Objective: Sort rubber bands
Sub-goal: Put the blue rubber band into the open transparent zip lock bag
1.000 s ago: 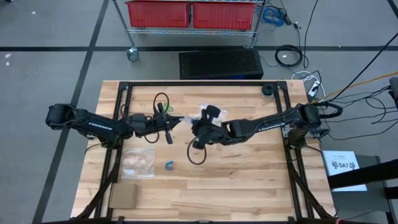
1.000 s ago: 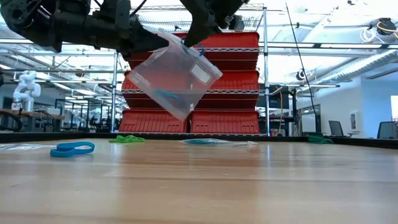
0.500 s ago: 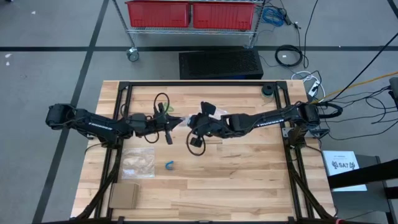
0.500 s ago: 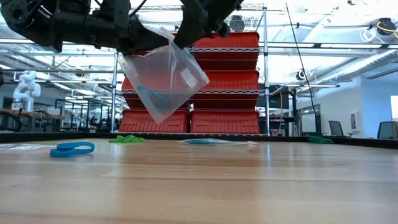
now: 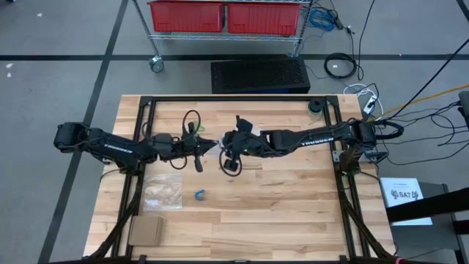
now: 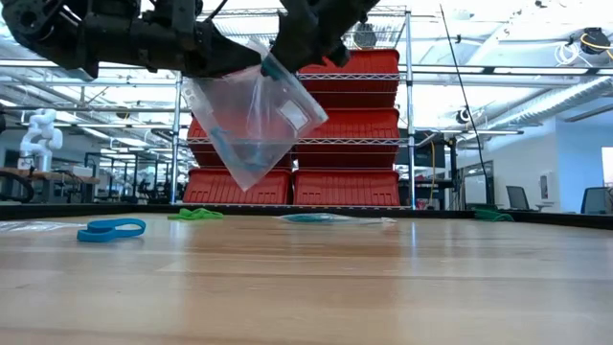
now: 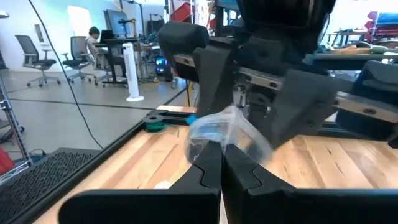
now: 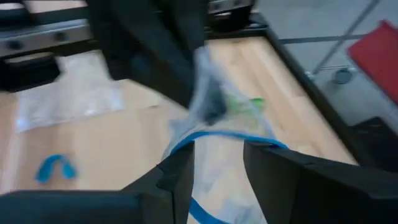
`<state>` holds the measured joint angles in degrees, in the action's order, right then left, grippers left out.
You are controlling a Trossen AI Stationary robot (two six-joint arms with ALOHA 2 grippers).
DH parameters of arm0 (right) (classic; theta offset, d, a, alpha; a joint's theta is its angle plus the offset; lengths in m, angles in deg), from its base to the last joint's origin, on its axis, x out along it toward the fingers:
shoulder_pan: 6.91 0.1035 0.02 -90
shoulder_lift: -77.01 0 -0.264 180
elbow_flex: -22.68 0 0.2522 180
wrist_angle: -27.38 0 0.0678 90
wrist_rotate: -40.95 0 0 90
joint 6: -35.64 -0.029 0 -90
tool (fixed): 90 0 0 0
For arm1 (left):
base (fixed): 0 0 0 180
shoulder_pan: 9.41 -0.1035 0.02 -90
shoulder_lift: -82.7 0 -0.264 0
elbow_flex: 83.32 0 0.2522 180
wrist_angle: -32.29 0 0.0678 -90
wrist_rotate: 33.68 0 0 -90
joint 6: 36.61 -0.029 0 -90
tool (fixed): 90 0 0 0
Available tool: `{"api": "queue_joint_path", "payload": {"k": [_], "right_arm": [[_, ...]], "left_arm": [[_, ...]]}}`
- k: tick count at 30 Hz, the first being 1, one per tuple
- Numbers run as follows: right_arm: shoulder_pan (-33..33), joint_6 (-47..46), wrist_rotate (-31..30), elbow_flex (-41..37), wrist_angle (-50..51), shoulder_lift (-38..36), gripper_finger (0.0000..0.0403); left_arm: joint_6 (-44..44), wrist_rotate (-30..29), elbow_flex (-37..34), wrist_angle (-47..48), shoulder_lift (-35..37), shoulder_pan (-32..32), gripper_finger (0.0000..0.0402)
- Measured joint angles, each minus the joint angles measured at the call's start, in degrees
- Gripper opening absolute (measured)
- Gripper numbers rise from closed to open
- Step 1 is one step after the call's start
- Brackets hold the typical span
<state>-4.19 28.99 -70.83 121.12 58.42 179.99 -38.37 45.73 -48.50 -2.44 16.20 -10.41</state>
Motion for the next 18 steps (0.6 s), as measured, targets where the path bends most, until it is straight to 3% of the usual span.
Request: {"api": "queue_joint_path", "payload": {"k": [8,13,18], "right_arm": [[0.9,-4.4,-0.5,0.0,2.8,0.0,0.0164],[0.9,-7.6,-5.1,0.0,6.5,0.3,0.0163],[1.3,-7.2,-5.3,0.0,7.5,0.4,0.0164]], "left_arm": [[1.3,-1.1,0.0,0.0,0.0,0.0,0.0000],[1.5,-1.7,0.0,0.0,0.0,0.0,0.0000],[1.5,-1.7,0.0,0.4,0.0,0.0,0.0000]]}}
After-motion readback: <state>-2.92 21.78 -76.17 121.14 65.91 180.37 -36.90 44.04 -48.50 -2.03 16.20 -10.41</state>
